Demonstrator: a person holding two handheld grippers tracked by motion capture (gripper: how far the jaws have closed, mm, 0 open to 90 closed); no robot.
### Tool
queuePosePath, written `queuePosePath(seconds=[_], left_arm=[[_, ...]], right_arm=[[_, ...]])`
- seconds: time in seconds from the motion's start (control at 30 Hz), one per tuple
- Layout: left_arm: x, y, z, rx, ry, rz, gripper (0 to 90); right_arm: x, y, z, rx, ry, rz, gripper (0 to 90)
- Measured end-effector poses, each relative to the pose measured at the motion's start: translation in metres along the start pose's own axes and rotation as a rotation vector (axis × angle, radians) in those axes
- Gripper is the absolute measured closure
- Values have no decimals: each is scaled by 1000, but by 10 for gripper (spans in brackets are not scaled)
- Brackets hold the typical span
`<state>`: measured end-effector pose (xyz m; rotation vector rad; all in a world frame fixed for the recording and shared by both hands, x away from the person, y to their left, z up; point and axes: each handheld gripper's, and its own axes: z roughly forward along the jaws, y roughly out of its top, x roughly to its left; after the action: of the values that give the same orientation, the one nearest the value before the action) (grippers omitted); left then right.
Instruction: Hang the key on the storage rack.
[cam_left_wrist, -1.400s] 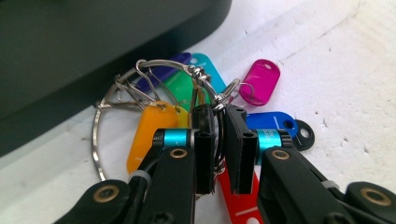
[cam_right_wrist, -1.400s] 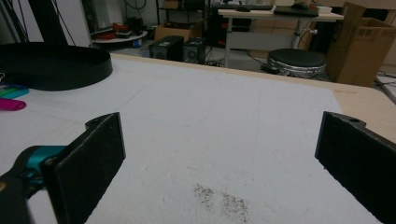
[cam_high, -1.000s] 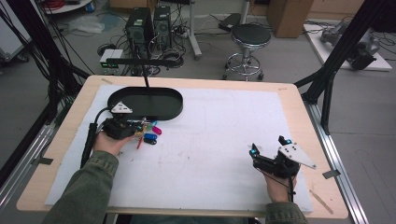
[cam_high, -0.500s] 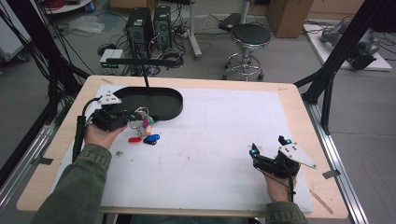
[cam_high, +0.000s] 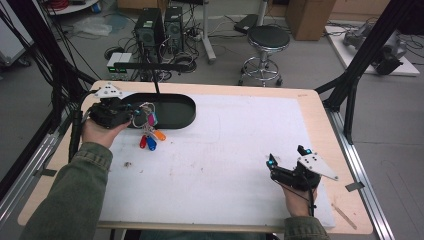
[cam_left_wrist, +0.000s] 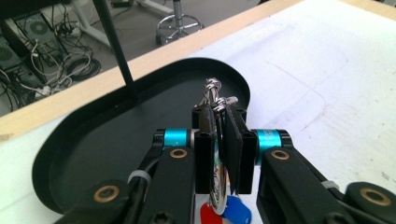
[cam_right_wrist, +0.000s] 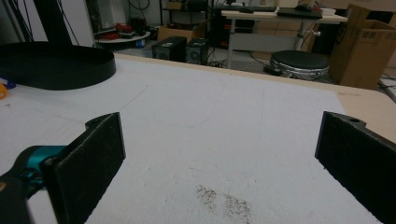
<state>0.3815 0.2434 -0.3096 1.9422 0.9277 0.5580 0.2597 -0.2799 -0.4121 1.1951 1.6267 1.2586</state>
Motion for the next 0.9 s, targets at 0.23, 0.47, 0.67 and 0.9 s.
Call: queuePosePath(seconds=[0.23,0.47,0.67,0.9], left_arm=[[5,14,-6,-26,-7,0,824],[9,32,-11,-46,4,22,825],[11,46,-13,-61,9,34,824],[17,53,-14,-83,14,26,824]], right_arm=[[0,0,0,0,-3,-5,5],[0,0,0,1,-5,-1,5],[0,0,0,1,-4,-1,5],[-1,0,0,7,-9,1,5]])
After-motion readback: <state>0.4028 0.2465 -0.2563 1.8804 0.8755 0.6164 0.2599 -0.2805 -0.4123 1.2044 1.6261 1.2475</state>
